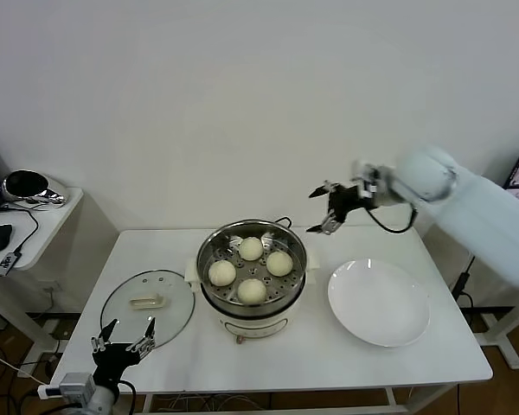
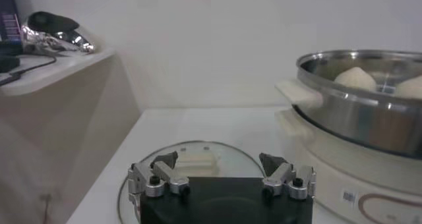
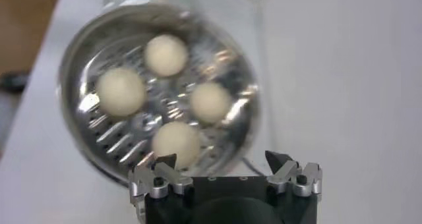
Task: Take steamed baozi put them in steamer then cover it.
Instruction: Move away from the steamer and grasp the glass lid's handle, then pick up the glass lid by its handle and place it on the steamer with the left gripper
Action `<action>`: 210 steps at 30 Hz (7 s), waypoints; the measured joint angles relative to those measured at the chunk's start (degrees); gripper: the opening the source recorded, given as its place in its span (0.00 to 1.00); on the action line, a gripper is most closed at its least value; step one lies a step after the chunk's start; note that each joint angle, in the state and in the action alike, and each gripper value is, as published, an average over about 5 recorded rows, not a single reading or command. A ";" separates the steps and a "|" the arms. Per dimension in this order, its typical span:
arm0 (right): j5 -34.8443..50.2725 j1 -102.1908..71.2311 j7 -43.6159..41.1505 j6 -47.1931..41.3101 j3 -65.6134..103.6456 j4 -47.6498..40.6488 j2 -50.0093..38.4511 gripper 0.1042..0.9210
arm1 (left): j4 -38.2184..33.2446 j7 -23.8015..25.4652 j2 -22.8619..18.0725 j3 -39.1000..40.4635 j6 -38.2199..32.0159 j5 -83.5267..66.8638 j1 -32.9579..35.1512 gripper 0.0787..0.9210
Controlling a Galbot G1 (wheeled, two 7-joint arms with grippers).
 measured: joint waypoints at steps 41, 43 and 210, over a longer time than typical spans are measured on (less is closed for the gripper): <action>5.59 -86.01 36.49 27.95 69.14 16.91 33.09 0.88 | 11.25 -9.26 7.64 4.67 -16.23 45.78 -6.46 0.88; 5.60 -86.79 36.84 28.28 69.71 17.11 33.87 0.88 | 14.15 -13.52 9.03 5.84 -17.57 52.59 -7.30 0.88; -2.53 -89.35 39.08 26.29 73.70 17.94 42.81 0.88 | 7.52 6.32 3.52 22.50 19.34 90.65 -27.96 0.07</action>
